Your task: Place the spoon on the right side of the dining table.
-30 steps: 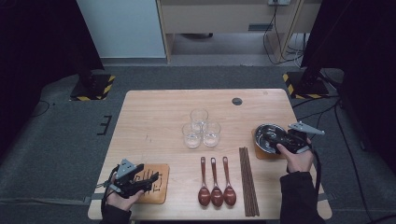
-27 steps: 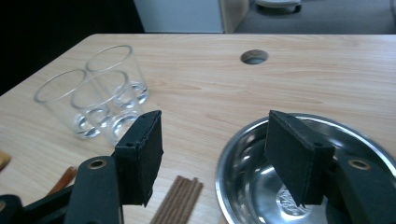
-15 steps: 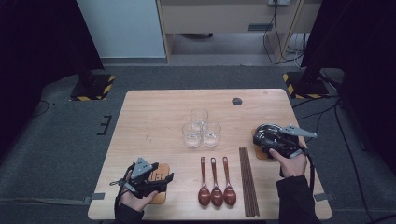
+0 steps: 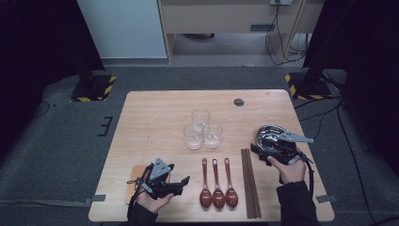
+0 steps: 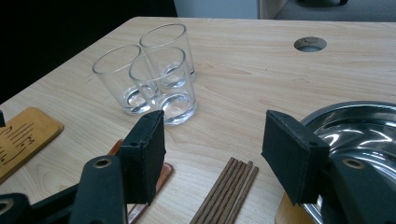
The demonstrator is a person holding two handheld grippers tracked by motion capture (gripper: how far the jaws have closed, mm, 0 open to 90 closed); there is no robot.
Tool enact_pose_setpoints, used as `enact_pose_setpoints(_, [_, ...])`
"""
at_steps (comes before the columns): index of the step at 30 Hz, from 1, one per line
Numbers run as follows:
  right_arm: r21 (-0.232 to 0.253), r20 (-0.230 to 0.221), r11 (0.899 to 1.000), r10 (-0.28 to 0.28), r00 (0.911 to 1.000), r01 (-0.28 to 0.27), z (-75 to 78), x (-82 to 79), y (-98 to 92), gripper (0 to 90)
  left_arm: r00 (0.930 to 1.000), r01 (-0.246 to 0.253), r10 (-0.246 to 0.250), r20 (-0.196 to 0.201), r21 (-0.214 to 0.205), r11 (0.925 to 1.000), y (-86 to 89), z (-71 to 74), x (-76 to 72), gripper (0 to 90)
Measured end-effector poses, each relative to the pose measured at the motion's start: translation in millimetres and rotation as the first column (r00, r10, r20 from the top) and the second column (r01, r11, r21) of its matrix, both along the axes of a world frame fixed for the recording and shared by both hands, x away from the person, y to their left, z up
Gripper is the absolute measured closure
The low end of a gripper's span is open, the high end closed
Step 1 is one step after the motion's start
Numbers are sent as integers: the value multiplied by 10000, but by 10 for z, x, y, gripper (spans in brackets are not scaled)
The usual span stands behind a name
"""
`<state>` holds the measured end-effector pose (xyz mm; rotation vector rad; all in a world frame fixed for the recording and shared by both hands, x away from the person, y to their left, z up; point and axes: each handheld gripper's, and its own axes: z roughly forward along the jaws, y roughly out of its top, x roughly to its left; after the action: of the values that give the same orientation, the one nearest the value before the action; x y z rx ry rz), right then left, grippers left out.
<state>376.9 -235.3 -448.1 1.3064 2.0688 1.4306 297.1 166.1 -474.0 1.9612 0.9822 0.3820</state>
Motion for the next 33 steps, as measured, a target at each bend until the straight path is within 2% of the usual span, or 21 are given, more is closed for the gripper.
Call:
enact_pose_setpoints(14, [39,-56,9998,194,9998,-194,-33,-20,47,396,9965,841,-842,4,219,9962,-358,-50,12,226])
enact_pose_setpoints(33, [-42,-170,9995,319,9993,-320,-69,-16,91,403,9891,1462,-1457,-189,303,9888,-657,-105,42,229])
